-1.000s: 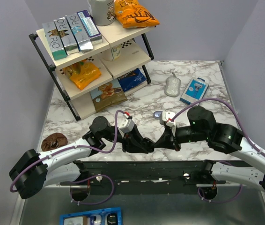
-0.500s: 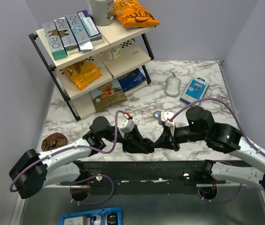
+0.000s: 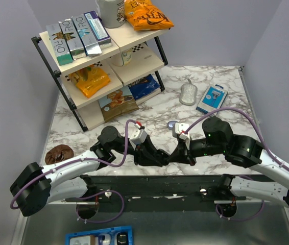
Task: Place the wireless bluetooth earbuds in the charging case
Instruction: Place the earbud in the charging case.
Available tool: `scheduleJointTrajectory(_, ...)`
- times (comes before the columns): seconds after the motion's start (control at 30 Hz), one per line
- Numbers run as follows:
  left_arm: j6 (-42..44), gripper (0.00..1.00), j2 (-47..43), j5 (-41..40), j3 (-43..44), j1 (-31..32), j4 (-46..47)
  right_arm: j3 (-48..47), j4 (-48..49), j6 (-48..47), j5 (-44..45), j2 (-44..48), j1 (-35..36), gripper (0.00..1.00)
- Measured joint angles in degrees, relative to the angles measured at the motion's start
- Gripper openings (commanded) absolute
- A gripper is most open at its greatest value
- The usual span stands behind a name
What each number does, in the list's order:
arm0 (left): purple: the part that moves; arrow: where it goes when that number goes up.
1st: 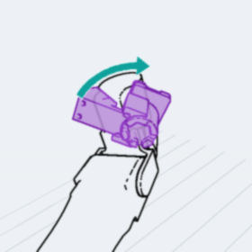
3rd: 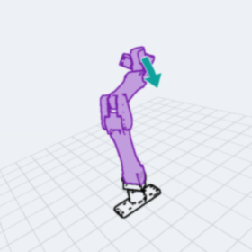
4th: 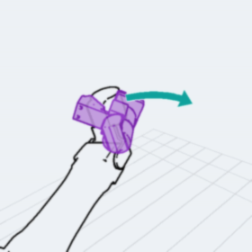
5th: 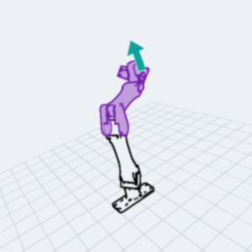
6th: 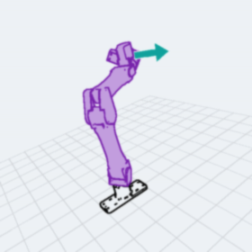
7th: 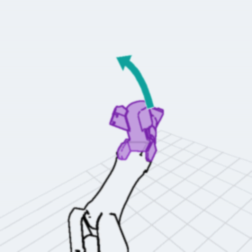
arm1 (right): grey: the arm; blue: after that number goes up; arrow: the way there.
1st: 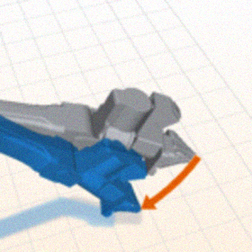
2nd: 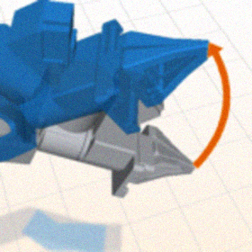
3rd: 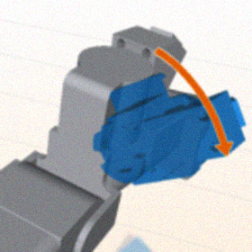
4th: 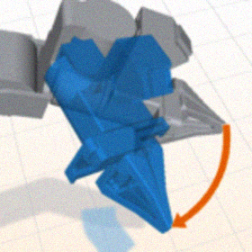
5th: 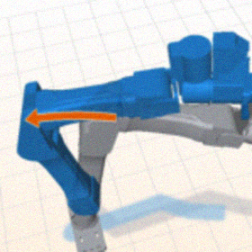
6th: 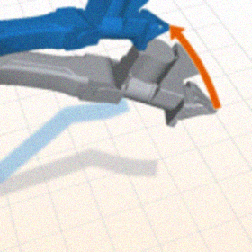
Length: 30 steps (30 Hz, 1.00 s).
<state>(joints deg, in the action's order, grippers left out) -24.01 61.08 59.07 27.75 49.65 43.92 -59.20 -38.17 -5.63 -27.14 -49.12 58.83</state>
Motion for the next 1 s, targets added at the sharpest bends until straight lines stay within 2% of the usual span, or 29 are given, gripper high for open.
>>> scheduleJointTrajectory(0.53, 0.02, 0.00, 0.00, -0.26, 0.00, 0.04, -0.28, 0.26, 0.15, 0.00, 2.14, -0.04, 1.40, 0.01)
scheduleJointTrajectory(0.83, -0.66, 0.00, 0.00, -1.81, 0.00, 0.04, 0.94, 0.76, 1.22, 1.09, 4.15, -0.02, 1.51, 0.18)
scheduleJointTrajectory(1.0, -1.14, 0.00, 0.00, -2.05, 0.00, 0.02, 1.49, 0.76, 1.55, 1.62, 4.83, 0.11, 1.53, 0.24)
